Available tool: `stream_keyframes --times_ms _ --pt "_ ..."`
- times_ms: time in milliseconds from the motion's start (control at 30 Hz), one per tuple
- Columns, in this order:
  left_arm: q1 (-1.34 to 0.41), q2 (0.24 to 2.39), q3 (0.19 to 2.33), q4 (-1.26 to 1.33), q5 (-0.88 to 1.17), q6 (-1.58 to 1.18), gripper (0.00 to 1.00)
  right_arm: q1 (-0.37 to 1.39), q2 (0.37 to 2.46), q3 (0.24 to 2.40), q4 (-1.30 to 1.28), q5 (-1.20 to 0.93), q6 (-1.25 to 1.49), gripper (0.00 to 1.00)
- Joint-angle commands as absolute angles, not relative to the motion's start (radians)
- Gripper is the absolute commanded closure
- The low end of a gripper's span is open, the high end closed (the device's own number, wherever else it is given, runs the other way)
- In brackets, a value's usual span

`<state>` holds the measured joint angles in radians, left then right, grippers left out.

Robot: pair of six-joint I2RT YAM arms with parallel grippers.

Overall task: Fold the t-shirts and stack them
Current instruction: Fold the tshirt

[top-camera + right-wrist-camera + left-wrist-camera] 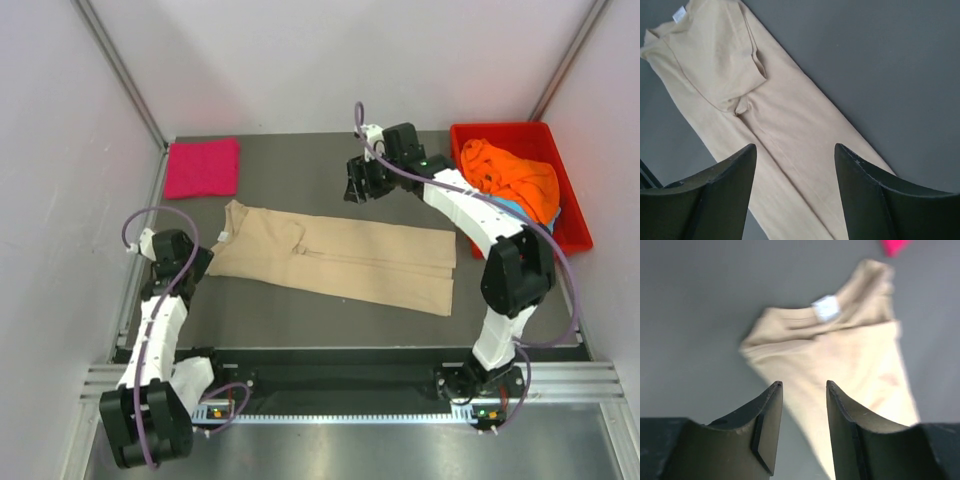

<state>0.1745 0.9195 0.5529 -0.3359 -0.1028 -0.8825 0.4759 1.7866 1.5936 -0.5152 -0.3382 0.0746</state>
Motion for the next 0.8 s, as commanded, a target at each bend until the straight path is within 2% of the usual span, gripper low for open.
stream_keyframes --times_ms 0,100,167,200,300,400,467,667,767 --pt "0.178 0.964 0.607 -0.157 0.053 -0.836 0.55 0.494 1.838 1.657 -0.492 -0.414 -0.034 0.36" --pt "0.178 1.127 0.678 -0.085 0.217 -0.781 0.55 0.497 1.888 1.664 -0.489 -0.462 -0.060 0.37" --pt "0.176 1.231 0.719 -0.010 0.398 -0.723 0.55 0.499 1.908 1.660 -0.488 -0.489 -0.068 0.37" --pt "0.173 1.332 0.808 -0.056 0.507 -0.695 0.55 0.499 1.910 1.655 -0.489 -0.498 -0.066 0.37" --pt "0.167 1.434 0.931 -0.136 0.520 -0.591 0.54 0.505 1.879 1.570 -0.448 -0.517 -0.049 0.37" --pt "0.164 1.469 0.959 -0.098 0.473 -0.528 0.51 0.511 1.822 1.510 -0.396 -0.506 -0.046 0.37" --pt "0.161 1.499 0.969 -0.068 0.518 -0.458 0.50 0.512 1.787 1.467 -0.388 -0.496 -0.048 0.37" --pt "0.135 1.637 1.052 -0.101 0.459 -0.430 0.46 0.515 1.694 1.431 -0.408 -0.469 -0.048 0.36" --pt "0.126 1.681 1.078 -0.080 0.456 -0.411 0.35 0.518 1.658 1.430 -0.411 -0.465 -0.043 0.36"
